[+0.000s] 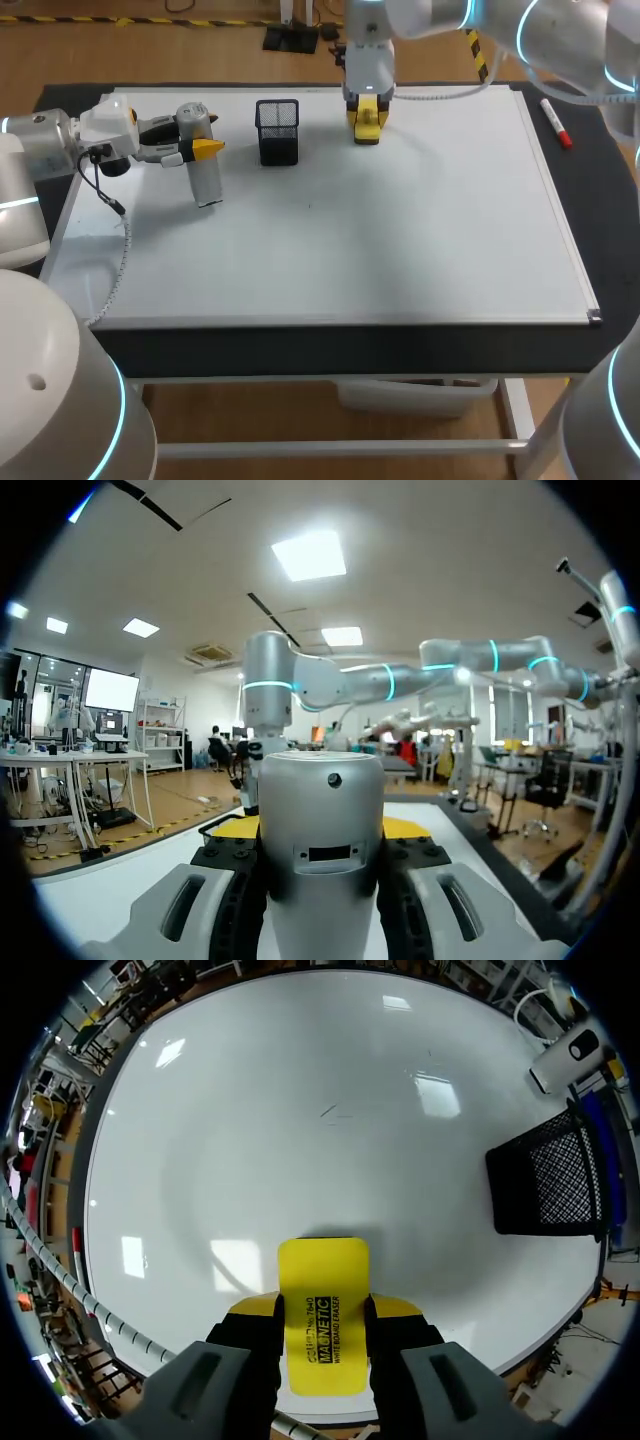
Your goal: Pick up the inspection probe, press it on each red-marked spot on the whiteboard one by one, put down the probe, pick up the eraser, and wipe off all the red marks.
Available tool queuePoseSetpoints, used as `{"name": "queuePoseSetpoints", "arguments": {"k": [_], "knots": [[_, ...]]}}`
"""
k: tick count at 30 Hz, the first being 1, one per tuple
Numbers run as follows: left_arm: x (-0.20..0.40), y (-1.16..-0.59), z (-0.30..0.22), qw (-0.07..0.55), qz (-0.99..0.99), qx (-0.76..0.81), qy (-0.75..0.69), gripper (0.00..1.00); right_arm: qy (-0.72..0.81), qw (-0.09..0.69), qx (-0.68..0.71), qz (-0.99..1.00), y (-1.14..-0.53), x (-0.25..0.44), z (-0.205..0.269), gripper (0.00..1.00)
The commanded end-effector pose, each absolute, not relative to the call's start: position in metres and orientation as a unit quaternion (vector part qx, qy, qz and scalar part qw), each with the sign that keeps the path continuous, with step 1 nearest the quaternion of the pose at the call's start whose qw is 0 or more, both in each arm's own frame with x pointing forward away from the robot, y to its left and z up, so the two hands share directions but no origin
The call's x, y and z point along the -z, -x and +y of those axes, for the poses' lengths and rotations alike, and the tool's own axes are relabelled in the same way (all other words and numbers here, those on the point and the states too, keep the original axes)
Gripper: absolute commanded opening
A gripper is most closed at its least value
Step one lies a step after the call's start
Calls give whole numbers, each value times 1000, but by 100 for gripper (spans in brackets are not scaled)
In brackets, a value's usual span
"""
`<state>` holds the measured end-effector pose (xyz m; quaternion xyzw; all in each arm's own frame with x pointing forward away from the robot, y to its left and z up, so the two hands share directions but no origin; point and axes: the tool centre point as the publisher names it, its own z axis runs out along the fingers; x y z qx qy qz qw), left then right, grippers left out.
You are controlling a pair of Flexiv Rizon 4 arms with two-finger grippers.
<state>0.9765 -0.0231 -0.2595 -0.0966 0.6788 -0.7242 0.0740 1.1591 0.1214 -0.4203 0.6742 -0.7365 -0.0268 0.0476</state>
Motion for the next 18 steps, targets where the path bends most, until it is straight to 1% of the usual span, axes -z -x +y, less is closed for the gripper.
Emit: {"name": "queuePoseSetpoints", "arguments": {"k": [1,10,13,14,15,18], "knots": [[259,-976,-23,74,678,725,96,0,-675,57,29,-735,-1165,423,123,0],[259,-976,-23,74,678,725,96,0,-680,55,31,-731,-1165,423,127,0],[259,-976,-23,74,678,725,96,0,-676,67,23,-733,-1166,424,128,0],[259,-976,-23,74,678,725,96,0,-675,68,22,-734,-1166,424,128,33],[259,-976,-23,74,678,725,96,0,-675,68,22,-734,-1166,424,128,100],[259,-976,-23,74,678,725,96,0,-673,66,20,-736,-1164,422,127,100]]}}
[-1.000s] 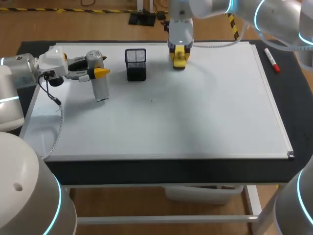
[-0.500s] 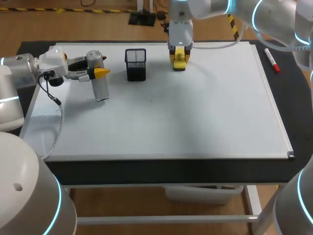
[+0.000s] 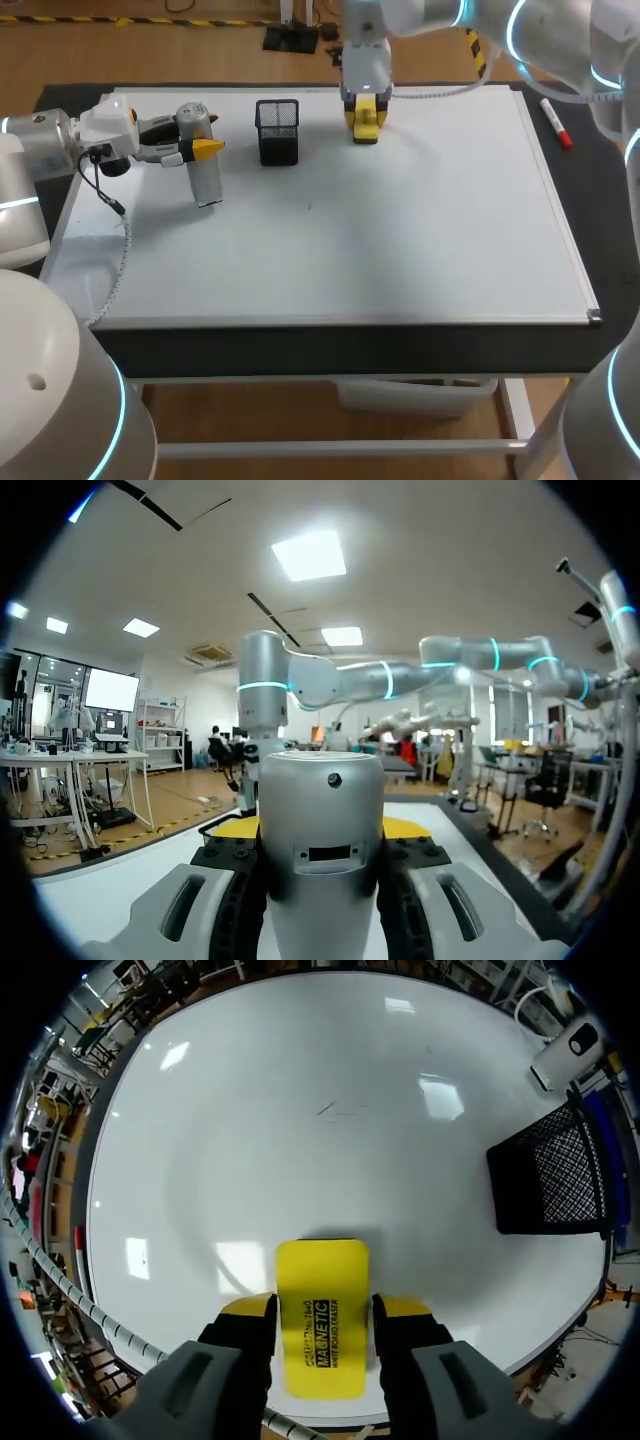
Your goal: Pick up the inspection probe, press it on each red-marked spot on the whiteboard one by one, put down the probe, pick up the eraser, and wipe off all the red marks.
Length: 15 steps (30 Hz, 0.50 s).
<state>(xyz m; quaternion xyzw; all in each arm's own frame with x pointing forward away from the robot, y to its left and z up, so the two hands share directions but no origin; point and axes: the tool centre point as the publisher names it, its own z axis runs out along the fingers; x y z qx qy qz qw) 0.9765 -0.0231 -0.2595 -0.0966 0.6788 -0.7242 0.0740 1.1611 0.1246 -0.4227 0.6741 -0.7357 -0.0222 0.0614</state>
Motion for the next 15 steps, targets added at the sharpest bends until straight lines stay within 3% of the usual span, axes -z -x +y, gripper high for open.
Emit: {"name": "queuePoseSetpoints", "arguments": {"k": [1,15], "knots": [[259,-976,-23,74,678,725,96,0,-673,64,19,-737,-1164,421,126,100],[259,-976,-23,74,678,725,96,0,-598,28,18,-801,-1156,400,110,100]]}}
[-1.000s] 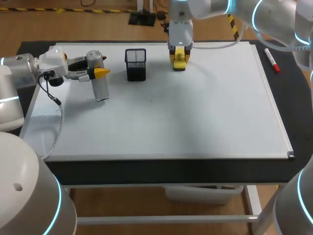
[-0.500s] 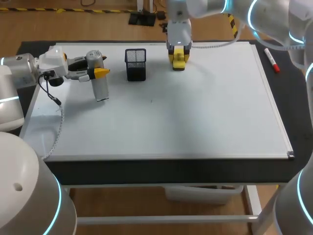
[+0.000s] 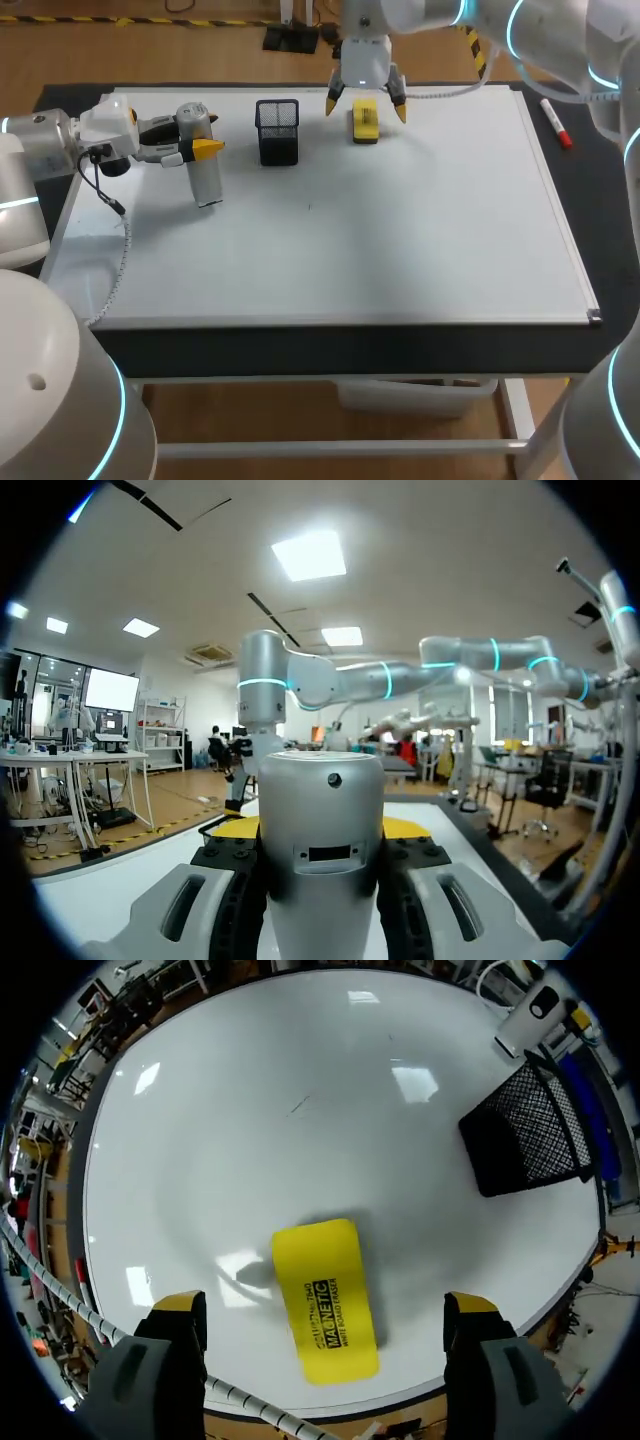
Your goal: Pick up the inspection probe, press it on each red-marked spot on the whiteboard one by one, put down the probe, pick up the eraser, and wipe off all the red marks.
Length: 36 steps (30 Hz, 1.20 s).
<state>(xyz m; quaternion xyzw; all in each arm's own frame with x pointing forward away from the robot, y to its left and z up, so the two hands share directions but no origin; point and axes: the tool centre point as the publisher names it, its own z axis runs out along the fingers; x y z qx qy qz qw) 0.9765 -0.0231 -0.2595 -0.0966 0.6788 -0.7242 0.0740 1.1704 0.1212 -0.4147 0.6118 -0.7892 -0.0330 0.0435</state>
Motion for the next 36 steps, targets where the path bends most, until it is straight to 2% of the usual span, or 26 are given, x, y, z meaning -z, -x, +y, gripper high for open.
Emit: {"name": "queuePoseSetpoints", "arguments": {"k": [1,17,36], "knots": [[259,-976,-23,74,678,725,96,0,-590,26,14,-807,-1156,398,109,100],[259,-976,-23,74,678,725,96,0,-488,-34,61,-870,-1147,358,81,100],[259,-976,-23,74,678,725,96,0,-337,-120,196,-913,-1131,297,37,100]]}}
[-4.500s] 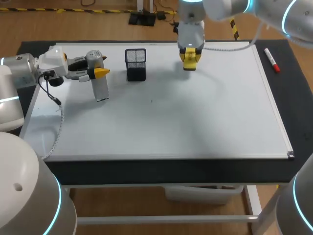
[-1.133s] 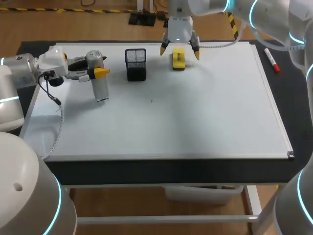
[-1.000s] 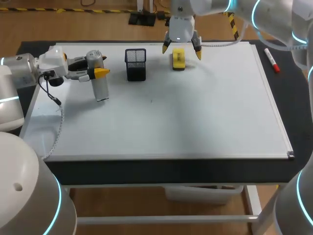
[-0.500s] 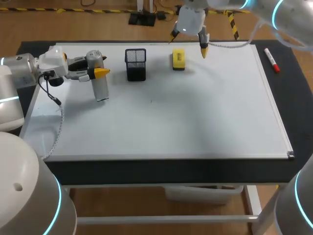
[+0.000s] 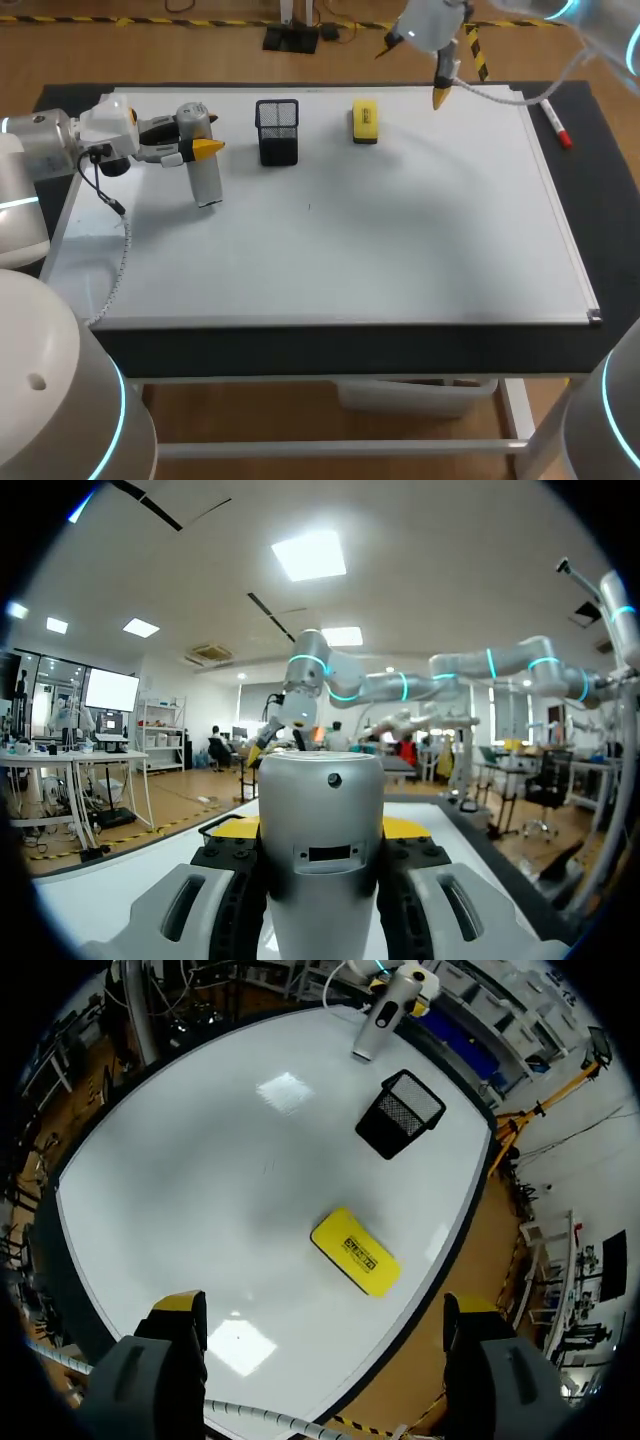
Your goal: Pick up the inspection probe, press it on each red-marked spot on the whiteboard one by one, put down the probe, pick up the eraser, and wipe off all the red marks.
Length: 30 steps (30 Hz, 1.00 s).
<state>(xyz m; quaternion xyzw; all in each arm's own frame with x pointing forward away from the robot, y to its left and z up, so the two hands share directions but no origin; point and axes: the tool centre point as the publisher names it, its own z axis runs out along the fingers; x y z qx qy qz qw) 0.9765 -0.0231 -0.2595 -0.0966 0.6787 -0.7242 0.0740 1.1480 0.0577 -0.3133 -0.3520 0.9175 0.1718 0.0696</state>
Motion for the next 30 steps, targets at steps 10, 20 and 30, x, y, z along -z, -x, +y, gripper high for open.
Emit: {"name": "queuePoseSetpoints", "arguments": {"k": [10,20,30], "knots": [[259,-976,-23,74,678,725,96,0,297,156,-227,914,-1128,266,16,100],[259,-976,-23,74,678,725,96,0,273,144,-243,920,-1131,241,4,100],[259,-976,-23,74,678,725,96,0,268,150,-247,919,-1132,220,-1,100]]}}
